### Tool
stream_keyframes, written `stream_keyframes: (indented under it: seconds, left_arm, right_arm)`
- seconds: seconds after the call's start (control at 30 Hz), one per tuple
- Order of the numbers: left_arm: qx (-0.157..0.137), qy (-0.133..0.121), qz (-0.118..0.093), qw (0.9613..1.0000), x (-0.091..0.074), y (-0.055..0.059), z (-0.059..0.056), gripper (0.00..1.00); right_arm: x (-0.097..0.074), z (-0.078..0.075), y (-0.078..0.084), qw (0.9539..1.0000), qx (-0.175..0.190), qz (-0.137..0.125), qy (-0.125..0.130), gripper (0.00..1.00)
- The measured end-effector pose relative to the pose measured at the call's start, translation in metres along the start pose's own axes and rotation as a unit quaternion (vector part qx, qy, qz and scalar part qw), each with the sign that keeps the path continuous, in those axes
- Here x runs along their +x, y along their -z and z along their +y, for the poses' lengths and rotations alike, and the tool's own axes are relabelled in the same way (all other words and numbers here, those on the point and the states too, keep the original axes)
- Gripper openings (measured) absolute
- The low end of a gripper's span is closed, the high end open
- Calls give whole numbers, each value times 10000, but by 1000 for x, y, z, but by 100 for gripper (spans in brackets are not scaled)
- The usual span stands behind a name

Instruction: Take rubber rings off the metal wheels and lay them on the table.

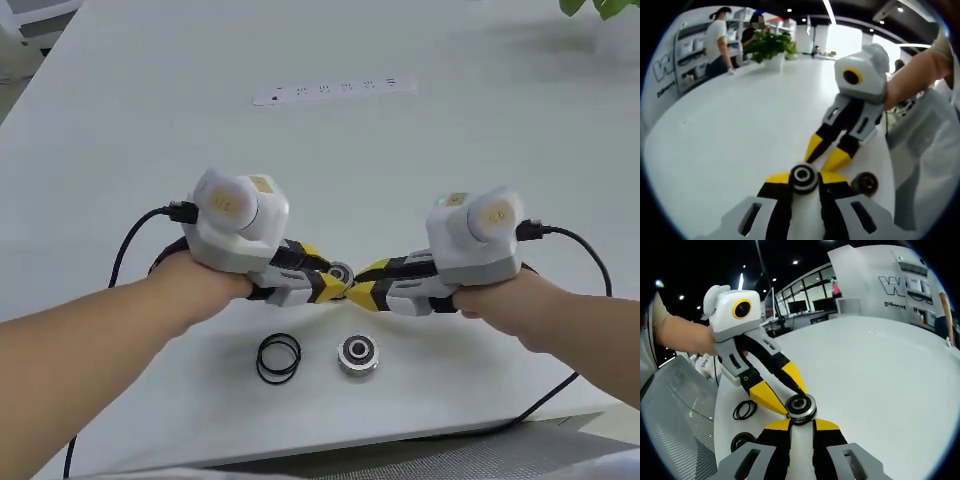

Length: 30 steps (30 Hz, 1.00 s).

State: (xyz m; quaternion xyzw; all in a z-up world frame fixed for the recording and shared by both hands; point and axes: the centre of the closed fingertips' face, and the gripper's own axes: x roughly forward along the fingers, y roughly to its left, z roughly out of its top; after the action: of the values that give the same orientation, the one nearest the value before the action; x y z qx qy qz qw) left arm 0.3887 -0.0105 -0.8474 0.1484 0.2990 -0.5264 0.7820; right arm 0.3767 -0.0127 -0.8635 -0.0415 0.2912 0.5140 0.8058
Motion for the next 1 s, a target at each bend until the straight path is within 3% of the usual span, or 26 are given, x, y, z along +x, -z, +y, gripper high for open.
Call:
stream_keyframes:
  seconds: [0.33,0.6,0.7,1.0]
  left_arm:
    - [365,-187,72,9991,1,2,-1,14]
    - [368,-270,26,9990,0,2,0,14]
    - [352,-299,33,9989,0,2,0,14]
    - [314,-399,61,9987,1,2,2,14]
  right_arm:
    - [0,-1,0,10000,-17,1,10,12]
    - [1,-2,1,9999,-93,27,56,10]
    - [-2,-8,4,9996,-103,102,251,0]
    - [-1,-9,3,9993,101,72,342,0]
